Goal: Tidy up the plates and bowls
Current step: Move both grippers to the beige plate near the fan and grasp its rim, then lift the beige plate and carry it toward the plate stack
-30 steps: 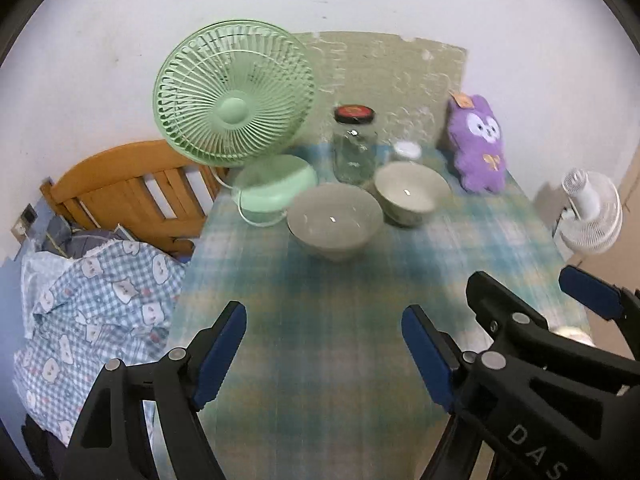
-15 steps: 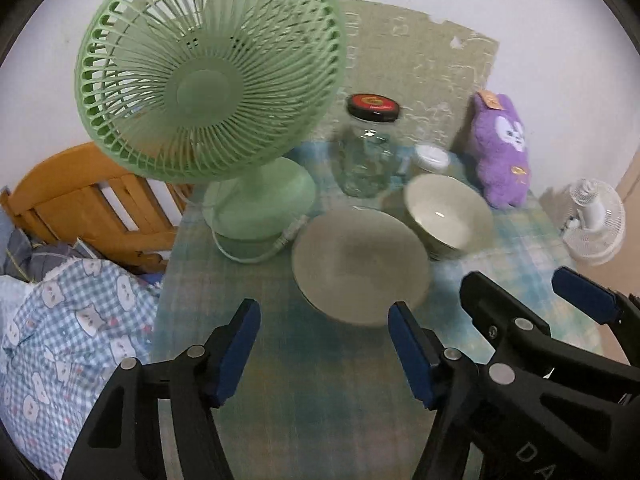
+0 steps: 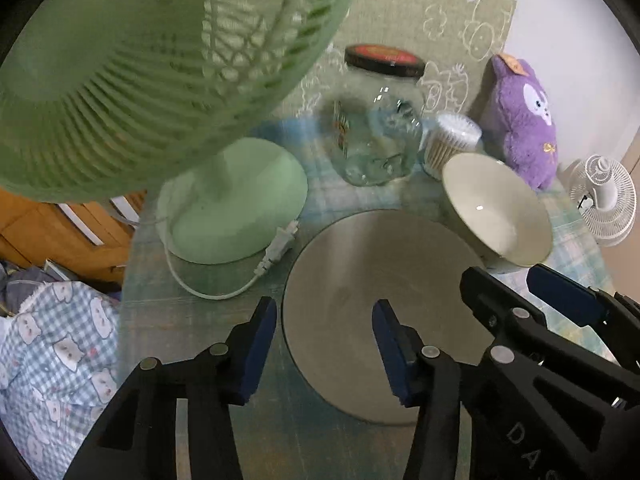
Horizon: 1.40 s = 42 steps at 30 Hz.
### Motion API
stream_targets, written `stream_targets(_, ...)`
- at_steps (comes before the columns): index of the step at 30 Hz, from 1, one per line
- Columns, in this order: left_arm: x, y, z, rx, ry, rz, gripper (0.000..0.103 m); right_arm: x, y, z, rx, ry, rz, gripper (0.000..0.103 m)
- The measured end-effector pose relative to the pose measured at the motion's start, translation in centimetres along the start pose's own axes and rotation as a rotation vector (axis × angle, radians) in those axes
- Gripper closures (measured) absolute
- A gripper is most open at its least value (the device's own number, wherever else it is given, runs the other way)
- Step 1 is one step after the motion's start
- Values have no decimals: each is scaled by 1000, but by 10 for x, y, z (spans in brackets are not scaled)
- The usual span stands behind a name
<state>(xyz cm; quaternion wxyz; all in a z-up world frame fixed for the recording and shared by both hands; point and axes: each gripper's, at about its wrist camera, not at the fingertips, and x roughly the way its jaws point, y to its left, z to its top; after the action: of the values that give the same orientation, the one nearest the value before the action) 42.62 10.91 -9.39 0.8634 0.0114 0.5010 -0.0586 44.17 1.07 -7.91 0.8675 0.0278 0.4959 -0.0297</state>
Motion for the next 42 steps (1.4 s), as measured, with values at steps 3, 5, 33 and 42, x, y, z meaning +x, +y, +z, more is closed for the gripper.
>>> stream_targets(3, 10, 1, 0, 0, 11, 4, 59, 14, 2, 1, -4, 22, -4, 53)
stream_targets(5, 15, 1, 1, 1, 16, 2, 64, 22, 3, 1, -1, 38, -4, 59)
stream_targets(33, -34, -15, -13, -18, 8, 20, 73, -28, -10, -14, -25, 36, 32, 72)
stream_targets(42, -84, -38, -39, -39, -13, 42, 73, -81, -31, -40, -42, 20, 55, 72)
